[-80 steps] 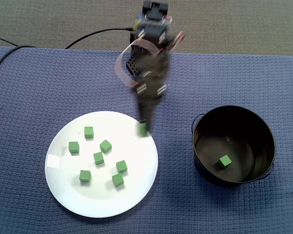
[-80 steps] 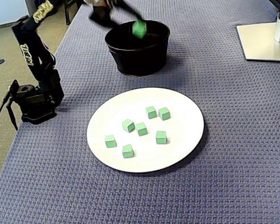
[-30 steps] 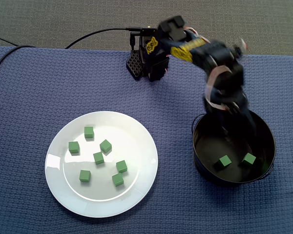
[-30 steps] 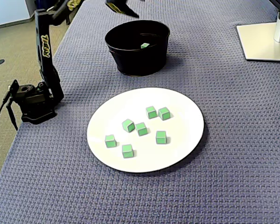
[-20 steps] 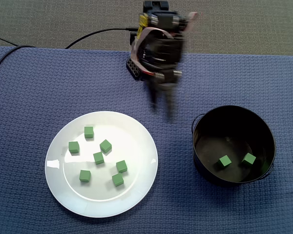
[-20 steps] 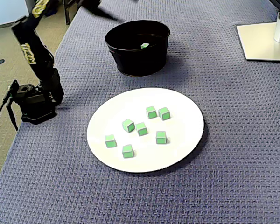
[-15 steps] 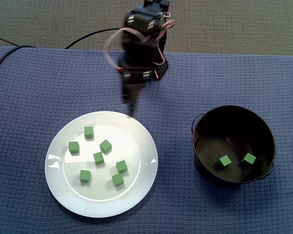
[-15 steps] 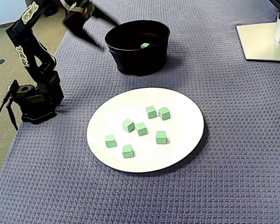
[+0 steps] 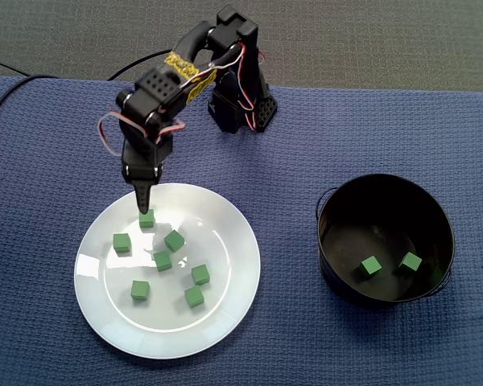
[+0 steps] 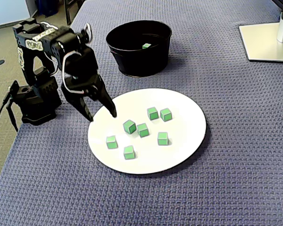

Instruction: Pick up the items on the white plate and put them in the black container.

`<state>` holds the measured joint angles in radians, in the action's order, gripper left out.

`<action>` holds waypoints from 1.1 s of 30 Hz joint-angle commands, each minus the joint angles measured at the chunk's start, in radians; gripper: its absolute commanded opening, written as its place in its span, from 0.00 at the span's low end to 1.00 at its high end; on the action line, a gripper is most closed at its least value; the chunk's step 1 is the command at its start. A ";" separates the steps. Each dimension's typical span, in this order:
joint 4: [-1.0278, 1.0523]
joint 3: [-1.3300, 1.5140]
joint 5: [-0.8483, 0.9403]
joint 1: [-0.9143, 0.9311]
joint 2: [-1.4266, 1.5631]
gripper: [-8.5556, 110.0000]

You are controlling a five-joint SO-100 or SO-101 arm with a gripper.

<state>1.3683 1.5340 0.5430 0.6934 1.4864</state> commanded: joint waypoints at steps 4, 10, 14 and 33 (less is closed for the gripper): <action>-0.126 0.067 0.080 0.026 -0.031 0.25; -0.175 0.064 0.097 0.021 -0.123 0.24; -0.213 0.060 0.106 0.025 -0.170 0.24; -0.314 0.034 0.095 0.003 -0.284 0.16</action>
<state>1.0707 1.5953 0.6397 0.7056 1.2057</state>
